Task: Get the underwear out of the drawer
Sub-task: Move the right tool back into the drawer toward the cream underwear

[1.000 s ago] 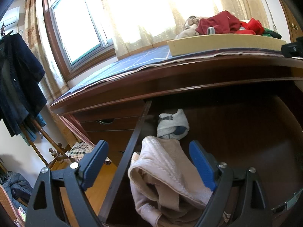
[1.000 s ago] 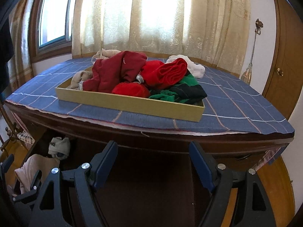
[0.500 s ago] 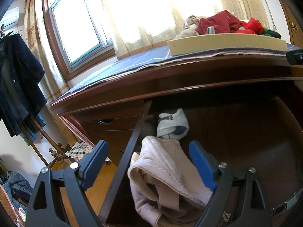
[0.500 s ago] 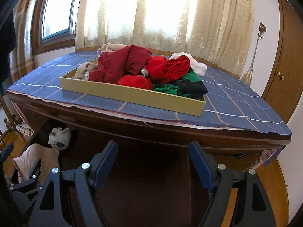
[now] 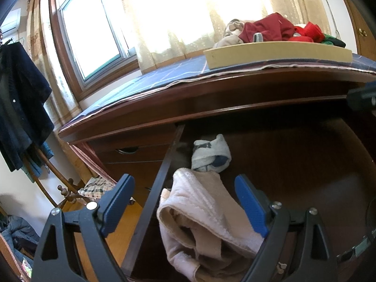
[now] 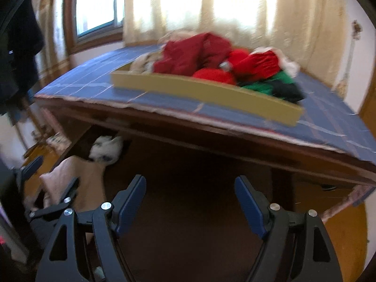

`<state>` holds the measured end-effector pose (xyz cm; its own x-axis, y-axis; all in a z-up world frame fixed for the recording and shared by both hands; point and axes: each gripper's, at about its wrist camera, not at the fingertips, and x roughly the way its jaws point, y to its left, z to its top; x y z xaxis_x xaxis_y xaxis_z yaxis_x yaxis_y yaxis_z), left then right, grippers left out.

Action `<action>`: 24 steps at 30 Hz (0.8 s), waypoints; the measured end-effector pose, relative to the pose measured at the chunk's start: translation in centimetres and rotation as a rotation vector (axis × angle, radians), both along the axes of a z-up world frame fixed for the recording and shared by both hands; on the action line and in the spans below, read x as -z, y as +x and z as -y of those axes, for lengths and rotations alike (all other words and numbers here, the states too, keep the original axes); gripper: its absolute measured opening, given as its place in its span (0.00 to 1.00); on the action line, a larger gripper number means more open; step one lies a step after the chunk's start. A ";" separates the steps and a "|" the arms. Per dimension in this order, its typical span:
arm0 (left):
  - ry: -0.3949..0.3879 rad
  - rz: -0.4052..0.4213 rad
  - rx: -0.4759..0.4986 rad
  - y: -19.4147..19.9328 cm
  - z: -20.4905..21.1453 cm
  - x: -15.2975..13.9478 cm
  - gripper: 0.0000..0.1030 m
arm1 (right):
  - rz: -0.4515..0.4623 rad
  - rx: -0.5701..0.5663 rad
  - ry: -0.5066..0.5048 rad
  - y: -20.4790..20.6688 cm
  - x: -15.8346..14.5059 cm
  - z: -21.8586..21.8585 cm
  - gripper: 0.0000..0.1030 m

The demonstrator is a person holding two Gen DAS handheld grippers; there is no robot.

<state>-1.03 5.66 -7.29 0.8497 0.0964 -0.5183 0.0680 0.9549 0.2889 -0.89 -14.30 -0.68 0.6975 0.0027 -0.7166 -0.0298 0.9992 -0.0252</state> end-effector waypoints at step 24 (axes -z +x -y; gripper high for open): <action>0.087 0.037 -0.116 -1.0 -7.5 -5.0 0.94 | -0.588 -0.280 0.537 6.8 9.0 -8.7 0.77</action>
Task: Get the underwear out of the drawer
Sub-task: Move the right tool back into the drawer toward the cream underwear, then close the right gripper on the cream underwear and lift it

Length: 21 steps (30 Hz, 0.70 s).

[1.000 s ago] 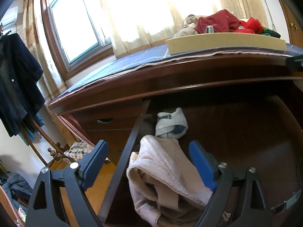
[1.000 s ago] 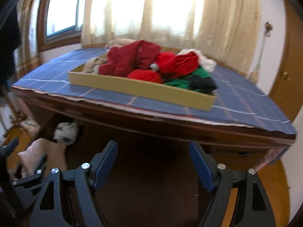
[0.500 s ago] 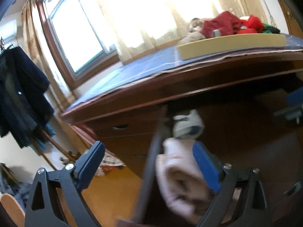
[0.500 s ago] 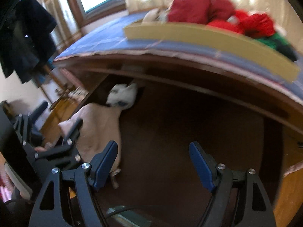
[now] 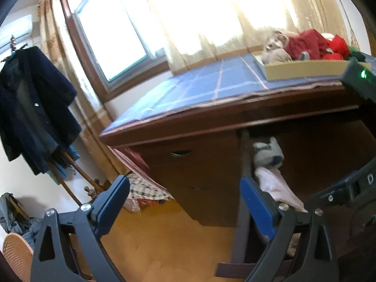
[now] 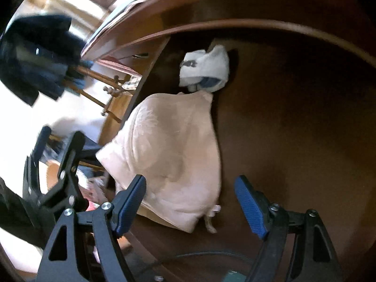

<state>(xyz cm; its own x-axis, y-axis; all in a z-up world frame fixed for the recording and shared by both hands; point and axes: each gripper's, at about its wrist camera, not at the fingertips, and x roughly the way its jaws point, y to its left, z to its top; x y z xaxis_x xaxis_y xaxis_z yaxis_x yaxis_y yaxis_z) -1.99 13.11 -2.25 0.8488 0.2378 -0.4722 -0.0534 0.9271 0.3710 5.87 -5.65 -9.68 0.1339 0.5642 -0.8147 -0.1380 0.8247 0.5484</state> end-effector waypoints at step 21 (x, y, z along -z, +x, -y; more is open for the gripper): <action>-0.058 0.009 -0.092 0.8 -3.4 -0.9 0.94 | 0.131 -0.187 -0.244 0.1 -0.2 -8.2 0.76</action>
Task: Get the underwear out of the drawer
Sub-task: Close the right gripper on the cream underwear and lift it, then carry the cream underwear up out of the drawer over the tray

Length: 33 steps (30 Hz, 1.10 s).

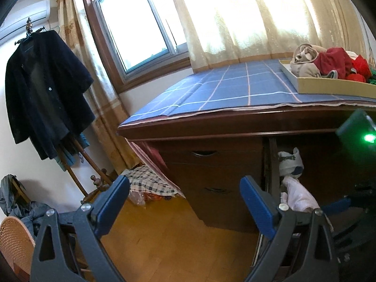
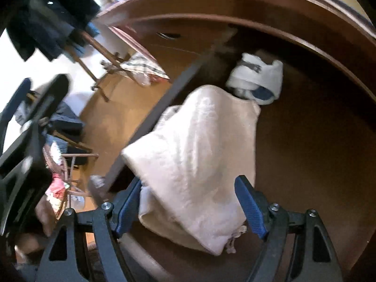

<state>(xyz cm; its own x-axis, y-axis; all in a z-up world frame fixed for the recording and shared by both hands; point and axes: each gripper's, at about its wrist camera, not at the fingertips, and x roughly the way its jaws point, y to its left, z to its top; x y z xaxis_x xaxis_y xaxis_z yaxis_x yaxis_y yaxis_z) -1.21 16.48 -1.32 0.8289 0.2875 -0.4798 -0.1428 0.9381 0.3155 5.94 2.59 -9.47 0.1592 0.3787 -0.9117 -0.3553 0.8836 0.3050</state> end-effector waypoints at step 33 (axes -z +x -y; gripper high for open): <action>-0.147 -0.061 0.133 -0.2 2.6 1.3 0.94 | -0.068 0.272 0.472 -2.8 -1.6 14.5 0.29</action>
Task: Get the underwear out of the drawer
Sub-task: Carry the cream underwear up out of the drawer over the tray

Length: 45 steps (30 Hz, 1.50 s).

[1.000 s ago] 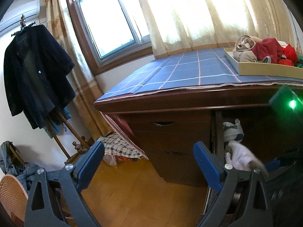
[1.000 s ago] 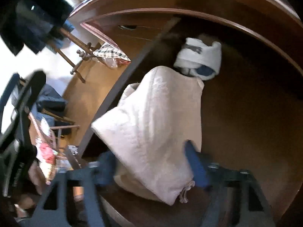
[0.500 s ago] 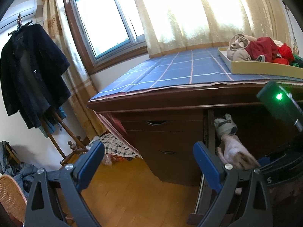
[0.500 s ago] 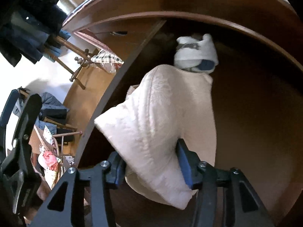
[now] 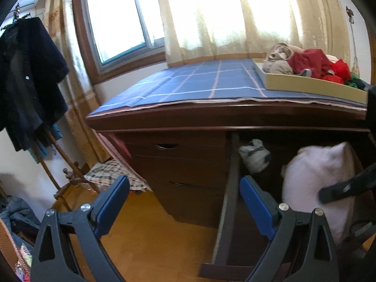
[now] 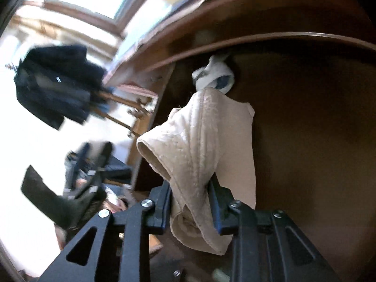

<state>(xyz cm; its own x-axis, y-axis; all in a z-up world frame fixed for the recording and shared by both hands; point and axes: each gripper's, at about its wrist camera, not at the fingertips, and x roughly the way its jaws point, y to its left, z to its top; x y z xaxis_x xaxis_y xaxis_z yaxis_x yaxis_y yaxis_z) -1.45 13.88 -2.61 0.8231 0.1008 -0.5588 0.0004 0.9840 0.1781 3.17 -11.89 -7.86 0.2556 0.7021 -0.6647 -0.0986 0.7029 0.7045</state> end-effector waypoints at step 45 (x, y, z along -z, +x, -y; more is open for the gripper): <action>0.010 0.003 0.122 1.0 7.7 2.4 0.94 | 0.247 0.648 0.023 20.5 -14.5 18.5 0.29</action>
<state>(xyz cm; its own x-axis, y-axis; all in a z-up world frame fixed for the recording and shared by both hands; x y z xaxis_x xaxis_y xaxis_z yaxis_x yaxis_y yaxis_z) -0.50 6.23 -4.97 0.8310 0.0054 -0.5562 0.1192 0.9750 0.1876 23.71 -30.42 6.60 0.7700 0.3699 -0.5198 0.1764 0.6596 0.7307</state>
